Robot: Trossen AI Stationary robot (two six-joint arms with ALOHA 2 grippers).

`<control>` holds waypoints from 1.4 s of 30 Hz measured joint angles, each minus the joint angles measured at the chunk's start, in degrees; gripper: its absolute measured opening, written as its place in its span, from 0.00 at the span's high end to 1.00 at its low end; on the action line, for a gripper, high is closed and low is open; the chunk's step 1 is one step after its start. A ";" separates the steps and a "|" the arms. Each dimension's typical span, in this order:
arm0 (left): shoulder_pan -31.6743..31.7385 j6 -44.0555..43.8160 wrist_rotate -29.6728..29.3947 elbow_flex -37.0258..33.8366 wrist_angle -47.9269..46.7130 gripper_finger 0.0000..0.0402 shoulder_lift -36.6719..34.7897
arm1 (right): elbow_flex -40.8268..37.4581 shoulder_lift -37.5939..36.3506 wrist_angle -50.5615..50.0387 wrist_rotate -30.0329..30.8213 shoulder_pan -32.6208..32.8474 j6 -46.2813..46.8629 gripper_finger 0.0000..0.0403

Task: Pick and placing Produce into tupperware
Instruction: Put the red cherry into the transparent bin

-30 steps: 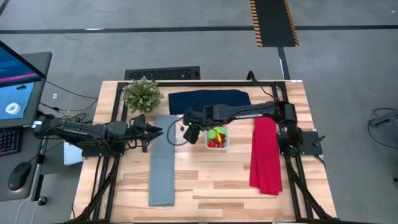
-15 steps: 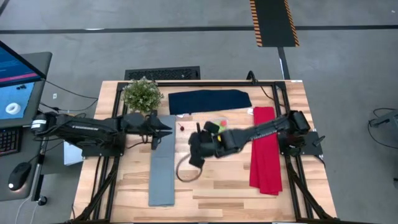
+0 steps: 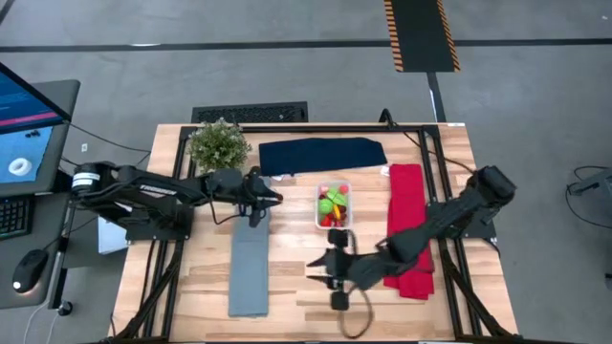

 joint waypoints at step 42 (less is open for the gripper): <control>3.60 16.61 -5.35 20.35 -37.22 0.77 19.29 | -43.03 -18.26 40.43 -14.00 -6.37 3.28 0.69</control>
